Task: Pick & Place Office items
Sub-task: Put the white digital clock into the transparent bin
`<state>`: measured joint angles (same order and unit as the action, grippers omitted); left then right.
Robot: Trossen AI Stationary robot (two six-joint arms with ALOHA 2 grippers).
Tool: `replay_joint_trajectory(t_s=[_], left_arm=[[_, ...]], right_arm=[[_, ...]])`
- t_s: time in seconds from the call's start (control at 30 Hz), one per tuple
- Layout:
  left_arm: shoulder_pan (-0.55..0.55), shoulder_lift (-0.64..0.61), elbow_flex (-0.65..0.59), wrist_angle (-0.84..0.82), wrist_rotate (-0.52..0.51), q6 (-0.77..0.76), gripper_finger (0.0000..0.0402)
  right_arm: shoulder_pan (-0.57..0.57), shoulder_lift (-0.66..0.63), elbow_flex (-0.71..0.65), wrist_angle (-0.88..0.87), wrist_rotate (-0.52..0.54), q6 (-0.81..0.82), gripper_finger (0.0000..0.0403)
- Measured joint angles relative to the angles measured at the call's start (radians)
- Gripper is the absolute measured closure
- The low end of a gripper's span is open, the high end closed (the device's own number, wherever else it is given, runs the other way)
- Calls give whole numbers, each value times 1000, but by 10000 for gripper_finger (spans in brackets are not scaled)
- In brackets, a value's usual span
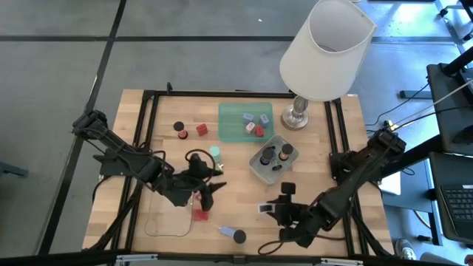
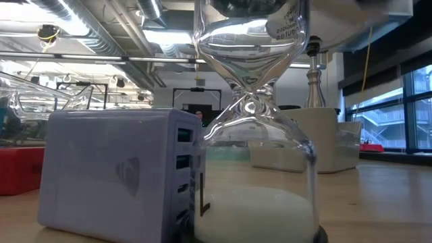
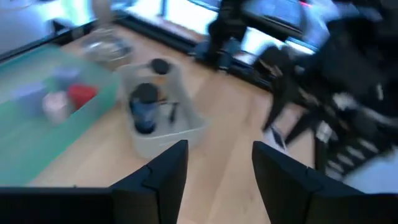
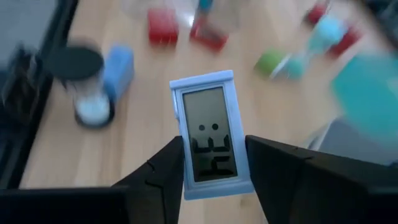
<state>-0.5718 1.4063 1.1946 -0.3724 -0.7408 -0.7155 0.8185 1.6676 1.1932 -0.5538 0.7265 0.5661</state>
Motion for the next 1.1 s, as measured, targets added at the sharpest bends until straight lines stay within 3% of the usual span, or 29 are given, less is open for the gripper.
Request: replay_joint_trajectory(t_s=[0.13, 0.4, 0.57, 0.7, 0.83, 0.97, 1.1], left_arm=[[-14, 19, -4, 56, 63, 269, 206], [-44, 157, -5, 310, 54, 830, 182], [-44, 262, -6, 520, -10, 1077, 176], [-49, 303, -6, 628, -91, 1122, 169], [-49, 303, -6, 641, -103, 1103, 159], [-45, 298, -6, 635, -92, 1052, 148], [-30, 298, -6, 630, -14, 1011, 144]], right_arm=[[-7, 0, 97, 0, 51, -63, 250], [-58, -1, 190, 5, 63, -84, 250], [-90, -1, 193, 6, 61, -104, 250], [-103, -1, 193, 7, 45, -108, 250], [-106, -1, 193, 7, 44, -133, 250], [-108, -1, 193, 7, 44, -137, 250], [-108, -1, 193, 8, 44, -157, 250]])
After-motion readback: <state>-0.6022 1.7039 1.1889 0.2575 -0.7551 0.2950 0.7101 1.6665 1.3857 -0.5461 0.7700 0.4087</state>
